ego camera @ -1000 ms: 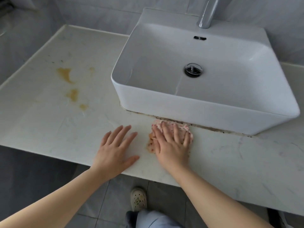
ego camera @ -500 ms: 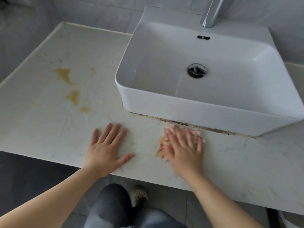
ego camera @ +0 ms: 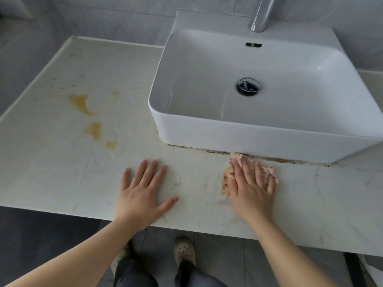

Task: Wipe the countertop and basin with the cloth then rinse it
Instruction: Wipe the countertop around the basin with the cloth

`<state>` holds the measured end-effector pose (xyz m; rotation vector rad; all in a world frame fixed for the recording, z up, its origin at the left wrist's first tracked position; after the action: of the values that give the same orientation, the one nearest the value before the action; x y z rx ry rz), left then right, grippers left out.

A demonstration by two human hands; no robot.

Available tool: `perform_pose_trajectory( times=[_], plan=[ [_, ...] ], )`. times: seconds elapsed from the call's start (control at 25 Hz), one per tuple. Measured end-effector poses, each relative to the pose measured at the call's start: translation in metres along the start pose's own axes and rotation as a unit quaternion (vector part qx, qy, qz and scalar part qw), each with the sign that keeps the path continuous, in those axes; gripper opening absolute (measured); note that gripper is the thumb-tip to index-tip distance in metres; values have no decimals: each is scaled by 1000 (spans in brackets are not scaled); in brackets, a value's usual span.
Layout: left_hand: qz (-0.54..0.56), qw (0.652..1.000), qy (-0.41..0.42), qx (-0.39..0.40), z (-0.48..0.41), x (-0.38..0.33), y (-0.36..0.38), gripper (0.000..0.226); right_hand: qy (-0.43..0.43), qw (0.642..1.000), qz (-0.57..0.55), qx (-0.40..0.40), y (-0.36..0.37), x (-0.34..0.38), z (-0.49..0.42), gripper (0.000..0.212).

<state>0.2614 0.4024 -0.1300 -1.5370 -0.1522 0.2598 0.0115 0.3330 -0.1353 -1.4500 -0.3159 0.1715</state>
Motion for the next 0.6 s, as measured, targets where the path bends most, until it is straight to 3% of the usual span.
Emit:
perform_pose_trajectory(
  times=[0.08, 0.2, 0.24, 0.28, 0.4, 0.44, 0.48, 0.6],
  plan=[
    [0, 1000, 3, -6, -2, 0, 2, 81, -4, 1000, -11, 7, -4, 28, 1, 58],
    [-6, 1000, 6, -9, 0, 2, 7, 68, -200, 979, -1, 29, 4, 73, 18, 52],
    [-10, 1000, 5, -12, -1, 3, 7, 65, -221, 975, 19, 23, 5, 61, 18, 52],
    [-16, 1000, 7, -13, -2, 3, 7, 63, -194, 980, 30, 24, 4, 41, 14, 54],
    [-15, 1000, 3, -22, -1, 1, 10, 64, 42, 999, 3, -8, -5, -12, 2, 61],
    [-15, 1000, 0, -27, -2, 2, 10, 64, 71, 997, 2, 2, -5, -4, -1, 59],
    [-20, 999, 1, -32, -2, 2, 11, 64, 52, 999, -9, 1, -5, 19, -2, 59],
    [-29, 999, 6, -32, -1, 3, 12, 64, -155, 988, -7, 17, 3, 94, 6, 59]
  ],
)
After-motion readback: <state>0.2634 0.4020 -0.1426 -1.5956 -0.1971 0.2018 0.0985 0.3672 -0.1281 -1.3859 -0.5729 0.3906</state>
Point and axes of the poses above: each hand's wrist, its own z-axis away from the middle knuckle, its own y-axis out of the palm, x = y × z, the point moved 1 cm from there along -z, towards the middle knuckle, and after that the axes turned 12 degrees about -y, right-handed, at the moved point
